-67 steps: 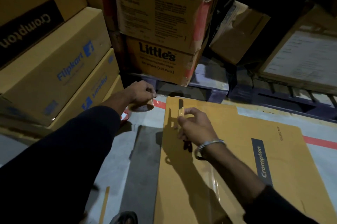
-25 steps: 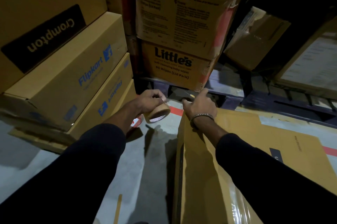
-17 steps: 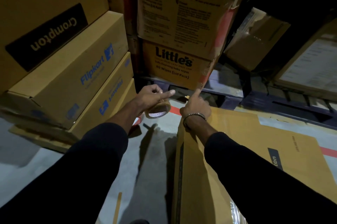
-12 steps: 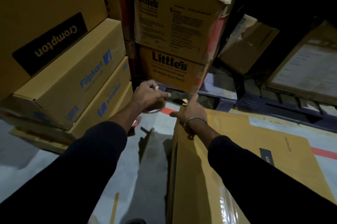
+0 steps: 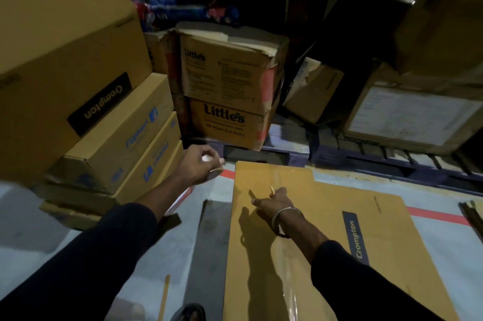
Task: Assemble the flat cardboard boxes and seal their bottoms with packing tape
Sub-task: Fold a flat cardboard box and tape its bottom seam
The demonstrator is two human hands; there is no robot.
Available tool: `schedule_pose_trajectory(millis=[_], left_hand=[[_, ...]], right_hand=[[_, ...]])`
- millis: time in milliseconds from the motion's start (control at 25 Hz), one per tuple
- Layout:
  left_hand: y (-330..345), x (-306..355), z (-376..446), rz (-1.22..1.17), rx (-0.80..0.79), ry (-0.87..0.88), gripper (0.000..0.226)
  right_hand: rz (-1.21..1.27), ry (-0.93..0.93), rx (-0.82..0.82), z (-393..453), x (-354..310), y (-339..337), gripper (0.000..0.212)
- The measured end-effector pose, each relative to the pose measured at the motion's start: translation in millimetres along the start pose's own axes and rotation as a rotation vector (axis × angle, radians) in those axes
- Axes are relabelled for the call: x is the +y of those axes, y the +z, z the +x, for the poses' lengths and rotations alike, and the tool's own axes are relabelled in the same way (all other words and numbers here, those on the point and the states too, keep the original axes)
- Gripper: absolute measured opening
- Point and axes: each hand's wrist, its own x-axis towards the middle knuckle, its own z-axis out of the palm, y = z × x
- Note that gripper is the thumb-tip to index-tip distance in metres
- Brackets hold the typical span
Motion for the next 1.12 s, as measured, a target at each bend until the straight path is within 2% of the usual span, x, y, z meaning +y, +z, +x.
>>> schedule_pose_trajectory(millis=[80,200,280,320,440,520,600,720,840,880,960,1040,1120], left_hand=[[-19,9,-35,0.123,0.028,0.113,0.015],[-65,22,-93,0.664,-0.025,0.249,0.028],[-92,18,-133,0.989,-0.103,0.269,0.032],[-106,10,-155,1.051,-0.107,0.255,0.035],[-149,-17,-232,0.922,0.081,0.152,0.052],[-183,-36,-287,0.847,0.198,0.093,0.044],[-213,-50,-342,0.806,0.270,0.016,0.040],[-241,-82,-412,0.694,0.388,-0.158,0.057],[-236,-125,-463,0.671,0.474,-0.321,0.039],[-231,-136,-475,0.629,0.518,-0.377,0.043],[-215,-152,-491,0.667,0.514,-0.374,0.046],[-193,-153,-500,0.583,0.480,-0.327,0.037],[-178,-157,-505,0.556,0.472,-0.365,0.041]], right_hand=[[-0.058,0.018,-0.074,-24,-1,-6,0.083],[-0.057,-0.036,-0.155,-83,-26,-7,0.096],[-0.021,-0.111,-0.149,-123,-50,1,0.086],[-0.026,-0.169,-0.139,-145,-63,8,0.075],[-0.141,-0.411,-0.137,-207,-107,33,0.041],[-0.320,-0.563,-0.207,-247,-132,65,0.033],[-0.524,-0.689,-0.299,-284,-141,113,0.036],[-0.733,-0.842,-0.362,-334,-131,196,0.039],[-0.728,-0.949,-0.418,-367,-95,260,0.039],[-0.745,-1.002,-0.413,-371,-80,276,0.044],[-0.745,-1.041,-0.399,-370,-52,295,0.048],[-0.892,-1.096,-0.416,-355,-33,309,0.047],[-1.002,-1.279,-0.273,-339,-18,322,0.045]])
